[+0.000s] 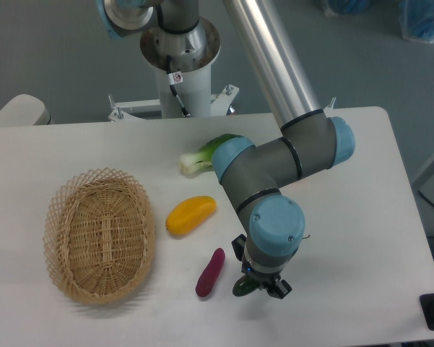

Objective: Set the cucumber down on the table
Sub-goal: 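Move the gripper holding the small green cucumber away from the eggplant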

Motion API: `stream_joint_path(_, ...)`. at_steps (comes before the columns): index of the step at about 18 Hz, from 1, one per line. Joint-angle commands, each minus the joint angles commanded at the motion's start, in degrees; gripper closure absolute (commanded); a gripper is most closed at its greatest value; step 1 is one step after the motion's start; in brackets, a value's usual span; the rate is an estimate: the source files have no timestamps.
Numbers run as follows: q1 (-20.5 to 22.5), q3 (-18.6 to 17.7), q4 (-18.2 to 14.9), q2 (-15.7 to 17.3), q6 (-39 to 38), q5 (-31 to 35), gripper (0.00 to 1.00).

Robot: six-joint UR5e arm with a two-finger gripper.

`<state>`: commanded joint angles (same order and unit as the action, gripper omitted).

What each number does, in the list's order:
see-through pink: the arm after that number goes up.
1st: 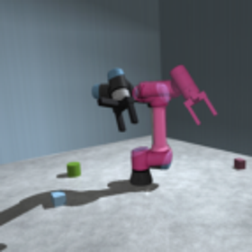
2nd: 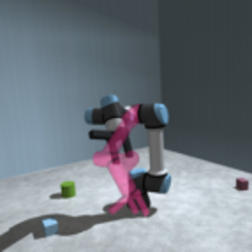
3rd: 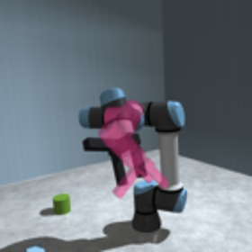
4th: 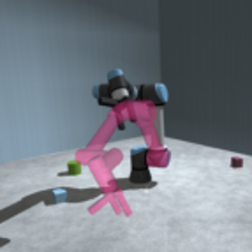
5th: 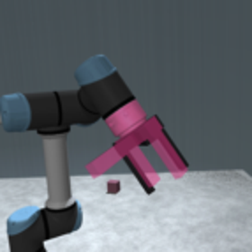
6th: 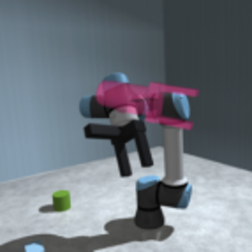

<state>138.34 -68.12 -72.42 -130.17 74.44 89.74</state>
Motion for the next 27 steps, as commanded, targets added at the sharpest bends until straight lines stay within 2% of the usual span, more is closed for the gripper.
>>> stream_joint_path(13,0.97,-0.70,-0.26,0.44,-1.40,0.18,0.60)
stream_joint_path(19,2.46,-3.95,-0.18,1.84,-6.76,0.18,0.61)
stream_joint_path(24,3.34,-6.67,0.17,2.28,-19.40,0.18,0.62)
stream_joint_path(27,3.34,-8.70,1.22,3.42,-20.74,0.61,0.62)
